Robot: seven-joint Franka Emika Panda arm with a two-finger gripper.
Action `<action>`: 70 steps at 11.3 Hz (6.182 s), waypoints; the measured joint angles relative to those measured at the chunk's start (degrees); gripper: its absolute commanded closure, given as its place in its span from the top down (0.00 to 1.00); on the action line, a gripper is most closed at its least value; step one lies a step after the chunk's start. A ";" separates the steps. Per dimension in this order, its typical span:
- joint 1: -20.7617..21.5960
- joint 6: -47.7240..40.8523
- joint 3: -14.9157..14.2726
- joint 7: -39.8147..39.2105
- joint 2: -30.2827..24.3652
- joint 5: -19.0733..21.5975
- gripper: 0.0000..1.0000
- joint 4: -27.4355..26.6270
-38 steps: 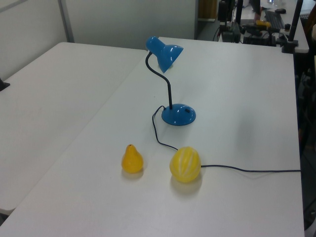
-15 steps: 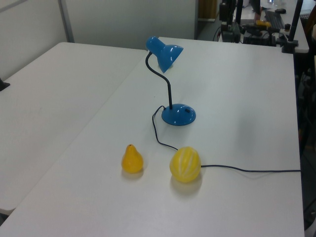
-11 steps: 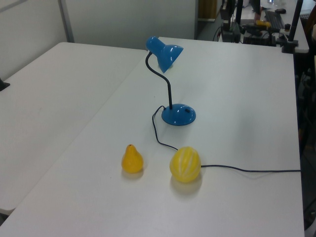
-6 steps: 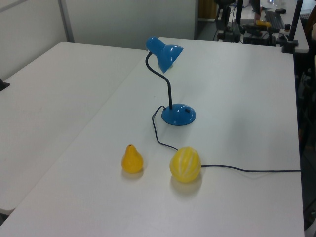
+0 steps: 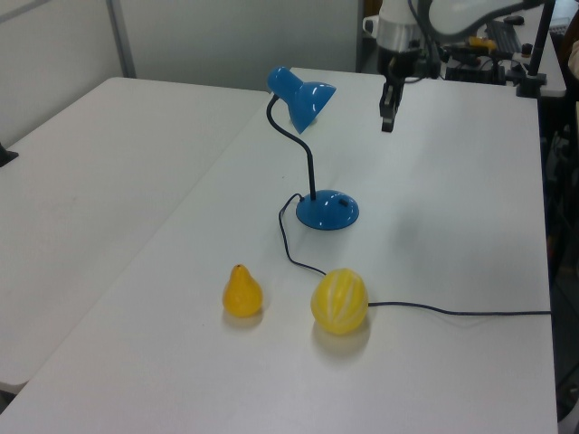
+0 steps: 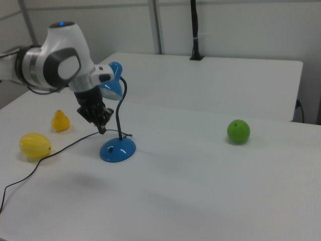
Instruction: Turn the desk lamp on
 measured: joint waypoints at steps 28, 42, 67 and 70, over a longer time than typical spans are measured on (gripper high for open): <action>4.76 31.19 0.07 4.03 14.70 0.00 0.00 -4.78; 4.80 31.20 0.07 4.02 15.53 -0.03 0.00 -3.84; 5.24 16.23 0.06 4.02 11.59 -0.32 0.00 -2.82; 5.23 2.14 -0.07 4.02 4.87 -0.91 0.00 -2.29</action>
